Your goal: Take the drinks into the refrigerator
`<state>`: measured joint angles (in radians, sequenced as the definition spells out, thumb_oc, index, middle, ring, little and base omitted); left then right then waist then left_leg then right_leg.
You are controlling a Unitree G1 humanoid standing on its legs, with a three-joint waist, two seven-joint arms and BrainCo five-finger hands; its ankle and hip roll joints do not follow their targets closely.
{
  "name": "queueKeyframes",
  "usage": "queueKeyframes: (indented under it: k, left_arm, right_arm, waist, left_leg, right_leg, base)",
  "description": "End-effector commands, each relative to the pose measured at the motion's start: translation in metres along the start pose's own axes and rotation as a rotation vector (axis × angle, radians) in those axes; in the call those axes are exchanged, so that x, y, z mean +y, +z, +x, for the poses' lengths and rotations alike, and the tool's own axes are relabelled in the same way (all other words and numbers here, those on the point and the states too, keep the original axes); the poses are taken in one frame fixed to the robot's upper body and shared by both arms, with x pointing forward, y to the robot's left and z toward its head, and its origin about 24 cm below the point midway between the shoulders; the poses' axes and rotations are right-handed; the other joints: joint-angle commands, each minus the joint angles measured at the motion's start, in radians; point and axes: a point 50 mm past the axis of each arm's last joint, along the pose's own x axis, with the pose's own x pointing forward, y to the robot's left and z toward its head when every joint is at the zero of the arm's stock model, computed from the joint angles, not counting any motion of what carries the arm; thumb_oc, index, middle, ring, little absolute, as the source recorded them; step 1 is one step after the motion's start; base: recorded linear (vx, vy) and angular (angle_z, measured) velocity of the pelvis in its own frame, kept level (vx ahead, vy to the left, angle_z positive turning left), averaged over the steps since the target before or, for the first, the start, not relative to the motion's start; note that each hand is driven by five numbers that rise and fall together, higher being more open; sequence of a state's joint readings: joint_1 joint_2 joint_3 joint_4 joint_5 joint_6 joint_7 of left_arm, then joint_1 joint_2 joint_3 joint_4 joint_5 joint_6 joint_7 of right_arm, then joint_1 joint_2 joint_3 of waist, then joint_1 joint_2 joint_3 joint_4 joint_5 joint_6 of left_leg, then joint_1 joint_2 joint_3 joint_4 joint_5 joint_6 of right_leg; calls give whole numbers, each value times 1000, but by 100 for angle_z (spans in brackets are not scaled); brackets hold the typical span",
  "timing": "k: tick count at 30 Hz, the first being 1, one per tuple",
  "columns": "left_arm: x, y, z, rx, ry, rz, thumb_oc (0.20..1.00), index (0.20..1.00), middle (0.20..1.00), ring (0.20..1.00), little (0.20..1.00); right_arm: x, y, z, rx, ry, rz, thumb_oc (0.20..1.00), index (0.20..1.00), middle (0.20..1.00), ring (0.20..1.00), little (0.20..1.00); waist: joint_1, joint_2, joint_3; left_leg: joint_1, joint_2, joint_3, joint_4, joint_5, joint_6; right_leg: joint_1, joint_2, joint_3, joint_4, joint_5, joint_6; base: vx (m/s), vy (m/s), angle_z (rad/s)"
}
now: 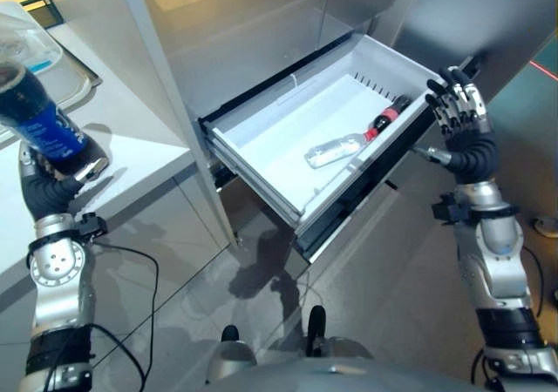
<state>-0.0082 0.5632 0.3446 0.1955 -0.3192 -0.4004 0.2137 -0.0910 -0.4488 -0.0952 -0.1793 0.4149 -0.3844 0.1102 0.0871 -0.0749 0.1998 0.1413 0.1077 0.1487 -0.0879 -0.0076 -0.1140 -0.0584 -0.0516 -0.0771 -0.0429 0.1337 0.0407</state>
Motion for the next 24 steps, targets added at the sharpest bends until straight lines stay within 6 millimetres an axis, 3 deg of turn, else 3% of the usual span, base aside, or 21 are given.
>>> queueKeyframes:
  k: [1,13,22,24]
  left_arm:
    - [9,18,22,-102,5,49,1000,1000,1000,1000,1000]
    - [3,15,28,-77,-25,42,1000,1000,1000,1000,1000]
    - [-5,1,28,-10,-62,34,1000,1000,1000,1000,1000]
    - [-7,1,29,-8,-68,36,696,696,696,696,696]
  right_arm:
    - [10,29,14,-148,70,29,1000,1000,1000,1000,1000]
    - [16,27,10,-129,96,46,1000,1000,1000,1000,1000]
    - [16,25,7,-115,107,53,1000,1000,1000,1000,1000]
    - [16,25,7,-114,108,54,1000,1000,1000,1000,1000]
  waist:
    - [-21,20,-14]
    - [-52,21,-30]
    - [-78,32,-44]
    - [-78,33,-44]
  left_leg:
    - [35,-60,-4,1,-84,94]
    - [64,-69,47,1,-104,104]
    - [81,-81,78,11,-114,111]
    - [81,-82,81,14,-116,112]
  right_leg:
    - [37,7,26,145,-150,65]
    - [35,20,90,137,-139,68]
    - [38,25,130,135,-137,69]
    - [40,25,134,136,-137,69]
  base:
    - [19,26,-18]
    - [12,24,-18]
    - [3,18,-15]
    - [0,9,-6]
